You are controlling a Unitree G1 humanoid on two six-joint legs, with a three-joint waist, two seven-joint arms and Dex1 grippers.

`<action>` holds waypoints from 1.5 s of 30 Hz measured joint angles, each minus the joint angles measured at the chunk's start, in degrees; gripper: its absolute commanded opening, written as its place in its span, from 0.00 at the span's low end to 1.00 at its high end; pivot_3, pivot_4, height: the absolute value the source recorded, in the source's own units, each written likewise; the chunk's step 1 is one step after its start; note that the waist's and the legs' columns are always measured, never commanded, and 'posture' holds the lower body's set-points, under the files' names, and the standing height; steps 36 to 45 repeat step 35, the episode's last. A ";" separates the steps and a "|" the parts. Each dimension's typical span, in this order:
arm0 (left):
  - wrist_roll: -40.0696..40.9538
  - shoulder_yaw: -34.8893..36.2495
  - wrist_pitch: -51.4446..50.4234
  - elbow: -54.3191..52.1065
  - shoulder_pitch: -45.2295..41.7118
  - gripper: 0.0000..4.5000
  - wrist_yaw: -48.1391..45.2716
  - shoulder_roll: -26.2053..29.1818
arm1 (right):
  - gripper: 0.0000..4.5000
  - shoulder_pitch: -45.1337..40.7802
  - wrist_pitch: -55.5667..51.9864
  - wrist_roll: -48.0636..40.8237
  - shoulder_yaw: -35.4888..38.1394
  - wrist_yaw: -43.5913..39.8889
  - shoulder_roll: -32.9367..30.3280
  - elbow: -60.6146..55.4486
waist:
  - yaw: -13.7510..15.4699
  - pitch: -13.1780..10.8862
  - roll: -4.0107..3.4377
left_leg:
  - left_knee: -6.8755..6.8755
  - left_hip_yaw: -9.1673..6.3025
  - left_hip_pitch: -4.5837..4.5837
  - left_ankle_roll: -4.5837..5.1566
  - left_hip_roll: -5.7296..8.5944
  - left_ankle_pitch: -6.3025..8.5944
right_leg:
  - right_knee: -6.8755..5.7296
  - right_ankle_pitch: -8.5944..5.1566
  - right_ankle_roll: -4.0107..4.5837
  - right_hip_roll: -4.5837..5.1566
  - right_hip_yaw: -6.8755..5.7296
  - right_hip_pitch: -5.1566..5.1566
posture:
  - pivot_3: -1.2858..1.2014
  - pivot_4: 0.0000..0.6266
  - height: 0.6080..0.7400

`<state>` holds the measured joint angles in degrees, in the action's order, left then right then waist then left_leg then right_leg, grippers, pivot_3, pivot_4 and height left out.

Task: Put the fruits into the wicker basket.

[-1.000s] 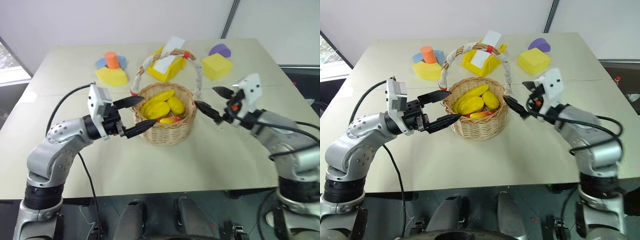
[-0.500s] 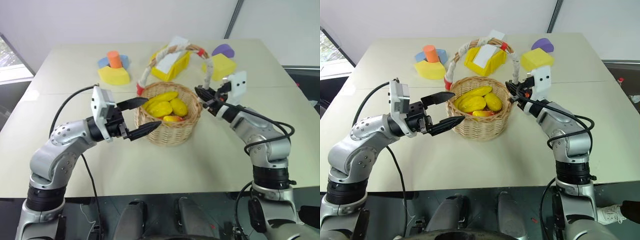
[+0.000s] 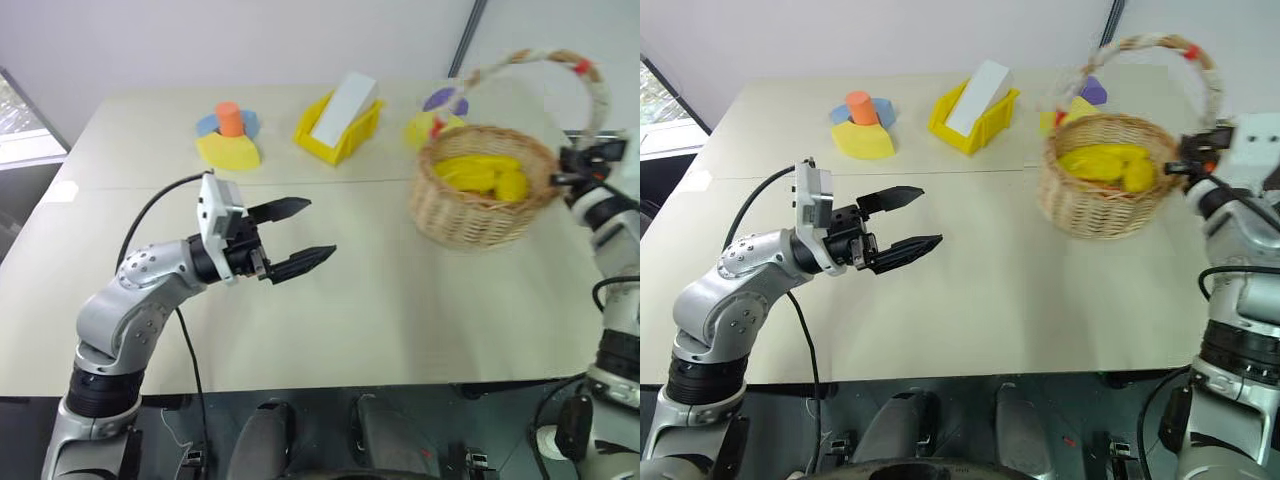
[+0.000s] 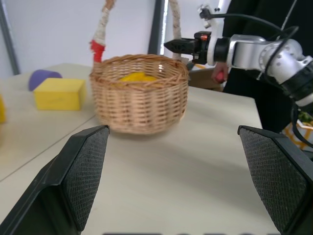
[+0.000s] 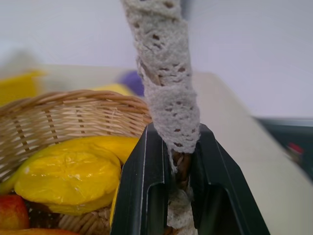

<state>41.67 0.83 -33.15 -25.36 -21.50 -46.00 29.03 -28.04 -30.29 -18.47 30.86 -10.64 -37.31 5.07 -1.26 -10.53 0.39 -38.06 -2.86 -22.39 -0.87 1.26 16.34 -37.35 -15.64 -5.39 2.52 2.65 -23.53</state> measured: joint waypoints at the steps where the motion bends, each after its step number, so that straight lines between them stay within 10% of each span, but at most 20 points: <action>1: -0.06 -0.09 0.02 0.17 -0.17 1.00 0.00 -0.15 | 0.01 -0.15 0.98 0.34 0.17 0.31 -0.06 1.67 | -0.12 -0.01 -0.01 | 0.00 0.03 0.01 0.00 -0.03 0.00 | -0.01 0.00 0.00 -0.03 0.03 -0.01 | 0.52 0.24 1.00; 3: -0.35 -0.09 0.27 0.50 -0.74 1.00 0.04 -0.47 | 0.01 -0.16 2.94 0.91 0.18 0.75 -0.09 4.75 | -0.21 0.00 -0.04 | 0.01 0.05 0.03 0.00 -0.06 0.00 | -0.04 0.00 0.00 -0.07 0.04 -0.01 | 0.52 0.24 1.00; 9: -1.21 0.00 0.45 0.57 -0.74 1.00 0.35 -0.50 | 0.65 1.22 4.55 0.04 0.78 0.85 0.02 3.63 | 0.22 0.02 -0.12 | 0.00 0.07 0.03 0.01 -0.05 0.00 | -0.06 0.00 -0.01 -0.10 0.08 0.00 | 0.52 0.24 1.00; 25: -9.52 8.38 5.74 12.05 10.85 1.00 3.25 5.83 | 0.65 30.67 7.98 -11.88 3.66 -23.38 -1.14 -21.24 | -0.10 0.07 -0.23 | 0.03 0.03 0.25 0.10 -0.14 0.06 | 0.01 -0.02 -0.02 -0.07 0.11 0.19 | 0.52 0.24 1.00; 33: -13.09 11.55 10.44 15.73 16.78 1.00 6.17 3.78 | 0.65 29.68 9.16 -9.72 -12.75 -29.30 0.33 -24.45 | 0.93 0.09 -0.15 | 0.00 -0.16 0.08 0.08 0.01 0.06 | 0.18 -0.01 -0.03 0.19 -0.05 0.22 | 0.52 0.24 1.00; 45: -13.32 11.61 11.13 15.72 17.06 1.00 6.71 2.98 | 0.65 28.15 10.30 -8.91 -13.92 -29.53 0.61 -22.15 | 0.73 0.08 -0.15 | 0.00 -0.17 0.08 0.08 0.01 0.06 | 0.18 -0.01 -0.02 0.20 -0.06 0.21 | 0.52 0.24 1.00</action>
